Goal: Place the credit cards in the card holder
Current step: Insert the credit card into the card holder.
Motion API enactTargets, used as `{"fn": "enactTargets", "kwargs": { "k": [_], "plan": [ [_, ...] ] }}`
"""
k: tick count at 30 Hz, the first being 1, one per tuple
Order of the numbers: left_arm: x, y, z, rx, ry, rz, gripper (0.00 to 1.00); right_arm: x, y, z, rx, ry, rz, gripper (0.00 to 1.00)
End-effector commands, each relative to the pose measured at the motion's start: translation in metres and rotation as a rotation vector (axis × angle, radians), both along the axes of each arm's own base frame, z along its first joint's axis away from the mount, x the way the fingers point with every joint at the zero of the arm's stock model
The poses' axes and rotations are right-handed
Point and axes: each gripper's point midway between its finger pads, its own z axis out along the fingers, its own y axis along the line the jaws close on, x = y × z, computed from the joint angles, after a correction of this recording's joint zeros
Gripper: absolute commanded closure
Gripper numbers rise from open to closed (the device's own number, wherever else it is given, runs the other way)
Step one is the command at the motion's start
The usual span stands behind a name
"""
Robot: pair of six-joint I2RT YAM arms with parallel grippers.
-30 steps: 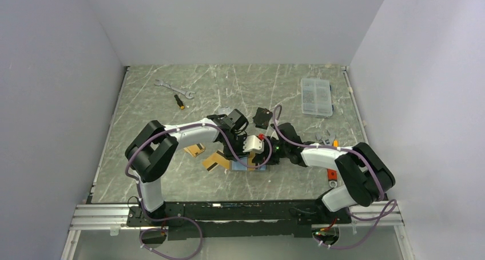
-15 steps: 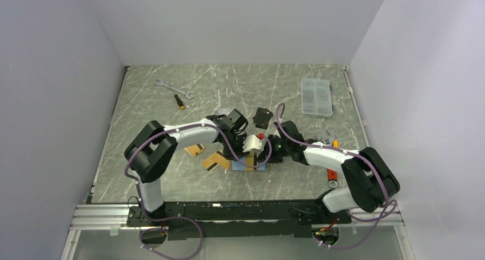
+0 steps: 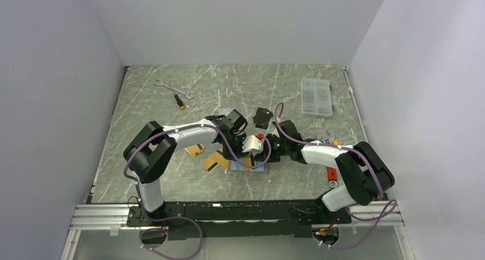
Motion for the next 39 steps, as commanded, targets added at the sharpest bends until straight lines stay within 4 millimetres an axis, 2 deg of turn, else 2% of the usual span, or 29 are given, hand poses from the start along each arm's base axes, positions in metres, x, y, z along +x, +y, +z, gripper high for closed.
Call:
{"fn": "enactTargets", "kwargs": {
  "k": [1, 8, 14, 17, 20, 25, 34, 39],
  "plan": [
    [-0.013, 0.021, -0.016, 0.086, 0.043, 0.02, 0.64, 0.006, 0.013, 0.011, 0.082, -0.024, 0.01, 0.92],
    [-0.012, 0.02, -0.016, 0.089, 0.047, 0.022, 0.64, 0.001, 0.016, 0.009, 0.124, -0.005, 0.007, 0.92],
    [-0.014, 0.021, -0.015, 0.089, 0.054, 0.022, 0.65, -0.002, 0.015, 0.003, 0.137, 0.001, -0.007, 0.98],
    [-0.014, 0.021, -0.015, 0.091, 0.053, 0.021, 0.66, -0.009, 0.023, 0.002, 0.202, 0.023, 0.029, 0.95],
    [-0.014, 0.021, -0.014, 0.09, 0.053, 0.022, 0.66, -0.014, 0.027, -0.002, 0.239, 0.055, 0.051, 0.88],
    [-0.015, 0.021, -0.014, 0.092, 0.055, 0.02, 0.67, -0.016, 0.026, -0.005, 0.249, 0.064, 0.049, 0.85],
    [-0.016, 0.022, -0.015, 0.095, 0.065, 0.02, 0.68, -0.02, 0.026, -0.007, 0.301, 0.079, 0.02, 0.93],
    [-0.017, 0.023, -0.016, 0.1, 0.068, 0.02, 0.69, -0.025, 0.027, -0.008, 0.311, 0.088, 0.042, 0.8]
  ]
}}
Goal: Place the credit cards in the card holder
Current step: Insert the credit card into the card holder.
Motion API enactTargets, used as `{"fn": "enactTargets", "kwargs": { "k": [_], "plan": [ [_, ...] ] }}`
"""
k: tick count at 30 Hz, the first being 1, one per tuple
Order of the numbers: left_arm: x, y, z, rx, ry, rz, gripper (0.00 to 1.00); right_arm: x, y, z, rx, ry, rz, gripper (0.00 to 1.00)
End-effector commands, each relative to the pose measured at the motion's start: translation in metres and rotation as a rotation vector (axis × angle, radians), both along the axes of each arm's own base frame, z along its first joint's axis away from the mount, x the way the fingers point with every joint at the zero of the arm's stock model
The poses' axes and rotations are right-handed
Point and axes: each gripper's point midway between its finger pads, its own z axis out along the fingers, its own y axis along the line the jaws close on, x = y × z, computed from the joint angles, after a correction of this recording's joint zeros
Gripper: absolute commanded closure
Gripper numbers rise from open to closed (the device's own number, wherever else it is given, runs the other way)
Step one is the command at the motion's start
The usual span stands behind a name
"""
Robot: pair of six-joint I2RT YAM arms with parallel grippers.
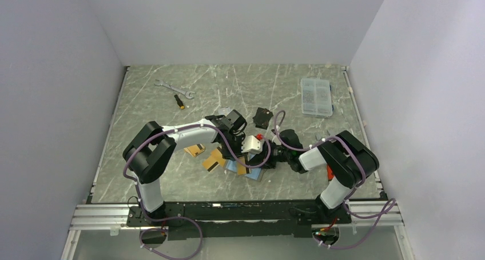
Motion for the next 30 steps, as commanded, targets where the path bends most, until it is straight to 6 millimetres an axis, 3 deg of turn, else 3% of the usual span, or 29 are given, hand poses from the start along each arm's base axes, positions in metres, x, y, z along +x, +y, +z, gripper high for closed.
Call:
{"fn": "enactTargets", "kwargs": {
  "k": [1, 9, 13, 18, 24, 30],
  "plan": [
    [-0.014, 0.017, -0.015, 0.076, 0.059, 0.015, 0.69, -0.006, 0.005, 0.004, 0.028, -0.014, 0.039, 0.79],
    [-0.017, 0.019, -0.017, 0.082, 0.07, 0.019, 0.7, -0.019, 0.0, -0.012, -0.141, -0.016, 0.091, 0.7],
    [-0.02, 0.02, -0.019, 0.086, 0.084, 0.019, 0.7, -0.025, 0.003, -0.014, -0.132, 0.004, 0.097, 0.78],
    [-0.023, 0.022, -0.019, 0.088, 0.088, 0.018, 0.71, -0.031, 0.002, -0.018, -0.14, 0.026, 0.109, 0.77],
    [-0.024, 0.023, -0.019, 0.087, 0.09, 0.019, 0.72, -0.025, 0.009, -0.012, -0.088, 0.019, 0.085, 0.96],
    [-0.028, 0.027, -0.02, 0.095, 0.097, 0.012, 0.72, -0.024, -0.007, -0.02, -0.136, 0.049, -0.002, 1.0]
  ]
}}
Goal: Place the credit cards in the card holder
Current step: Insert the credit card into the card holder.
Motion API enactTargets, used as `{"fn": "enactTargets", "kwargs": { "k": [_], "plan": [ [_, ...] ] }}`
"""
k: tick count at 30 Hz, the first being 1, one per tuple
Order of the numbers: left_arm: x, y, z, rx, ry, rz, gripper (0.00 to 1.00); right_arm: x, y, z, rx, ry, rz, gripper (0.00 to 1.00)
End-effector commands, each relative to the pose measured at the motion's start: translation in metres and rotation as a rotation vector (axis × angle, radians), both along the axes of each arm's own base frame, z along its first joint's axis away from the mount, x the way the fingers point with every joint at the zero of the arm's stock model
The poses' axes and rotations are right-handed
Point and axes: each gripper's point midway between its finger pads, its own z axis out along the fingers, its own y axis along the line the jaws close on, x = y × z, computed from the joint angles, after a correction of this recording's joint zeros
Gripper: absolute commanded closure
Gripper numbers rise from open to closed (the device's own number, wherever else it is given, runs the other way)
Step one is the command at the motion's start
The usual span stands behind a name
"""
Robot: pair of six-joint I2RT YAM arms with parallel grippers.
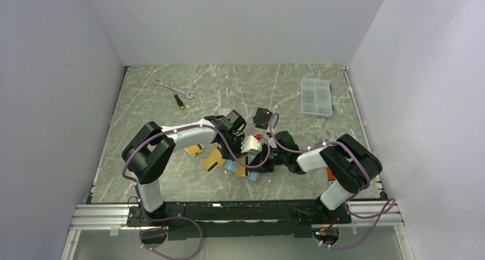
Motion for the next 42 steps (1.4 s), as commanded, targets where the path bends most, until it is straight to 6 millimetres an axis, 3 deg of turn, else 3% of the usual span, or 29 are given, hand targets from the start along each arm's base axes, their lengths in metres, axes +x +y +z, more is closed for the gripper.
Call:
{"fn": "enactTargets", "kwargs": {
  "k": [1, 24, 31, 38, 42],
  "plan": [
    [-0.028, 0.026, -0.02, 0.097, 0.097, -0.002, 0.72, -0.002, -0.02, -0.02, -0.089, 0.037, -0.095, 1.0],
    [-0.036, 0.027, -0.017, 0.083, 0.124, -0.015, 0.74, 0.031, -0.031, -0.026, -0.169, 0.002, -0.214, 1.0],
    [-0.038, 0.026, -0.017, 0.083, 0.141, -0.018, 0.74, 0.028, -0.027, -0.029, -0.167, 0.007, -0.211, 1.0],
    [-0.044, 0.026, -0.016, 0.078, 0.171, -0.021, 0.74, 0.021, -0.009, -0.037, -0.23, 0.009, -0.186, 1.0],
    [-0.048, 0.024, -0.012, 0.064, 0.191, -0.022, 0.75, 0.021, -0.015, -0.039, -0.273, 0.01, -0.221, 1.0]
  ]
}}
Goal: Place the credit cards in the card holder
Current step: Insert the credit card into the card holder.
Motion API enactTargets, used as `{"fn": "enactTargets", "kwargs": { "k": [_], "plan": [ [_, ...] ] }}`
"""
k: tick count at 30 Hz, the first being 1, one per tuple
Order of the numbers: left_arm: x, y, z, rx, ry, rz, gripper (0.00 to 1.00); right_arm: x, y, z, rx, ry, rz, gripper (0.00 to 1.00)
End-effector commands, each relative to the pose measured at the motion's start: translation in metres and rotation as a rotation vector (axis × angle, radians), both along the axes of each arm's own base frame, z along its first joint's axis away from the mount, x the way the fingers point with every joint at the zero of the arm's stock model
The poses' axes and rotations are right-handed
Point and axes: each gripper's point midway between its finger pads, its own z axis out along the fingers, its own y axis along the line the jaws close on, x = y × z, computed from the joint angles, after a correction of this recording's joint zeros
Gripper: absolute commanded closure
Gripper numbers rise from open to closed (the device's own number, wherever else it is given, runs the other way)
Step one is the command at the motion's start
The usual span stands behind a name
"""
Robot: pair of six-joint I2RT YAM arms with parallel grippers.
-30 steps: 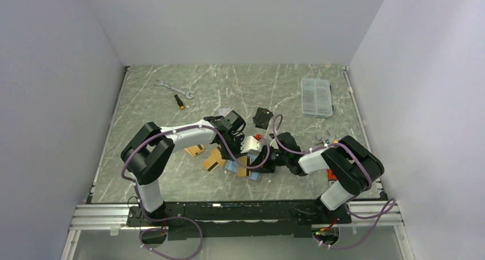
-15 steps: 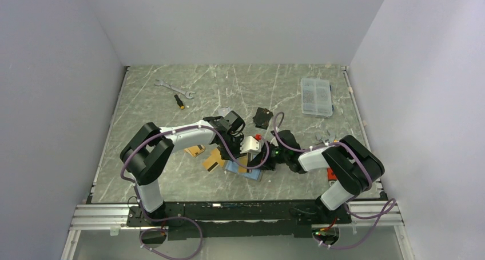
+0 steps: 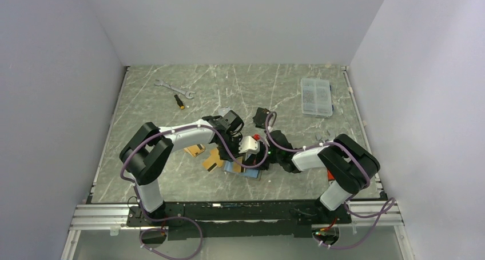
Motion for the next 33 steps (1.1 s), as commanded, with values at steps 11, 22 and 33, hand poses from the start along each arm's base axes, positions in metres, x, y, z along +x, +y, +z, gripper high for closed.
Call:
{"fn": "enactTargets", "kwargs": {
  "k": [11, 22, 33],
  "plan": [
    [-0.023, 0.007, 0.039, -0.102, 0.329, 0.069, 0.74, 0.0, -0.043, -0.028, -0.283, 0.019, -0.093, 0.55],
    [-0.024, 0.011, 0.018, -0.069, 0.37, 0.096, 0.74, 0.007, -0.052, -0.001, -0.313, -0.032, -0.061, 0.55],
    [-0.023, 0.0, 0.043, -0.142, 0.334, 0.069, 0.74, 0.011, -0.057, 0.025, -0.372, -0.12, 0.015, 0.54]
  ]
}}
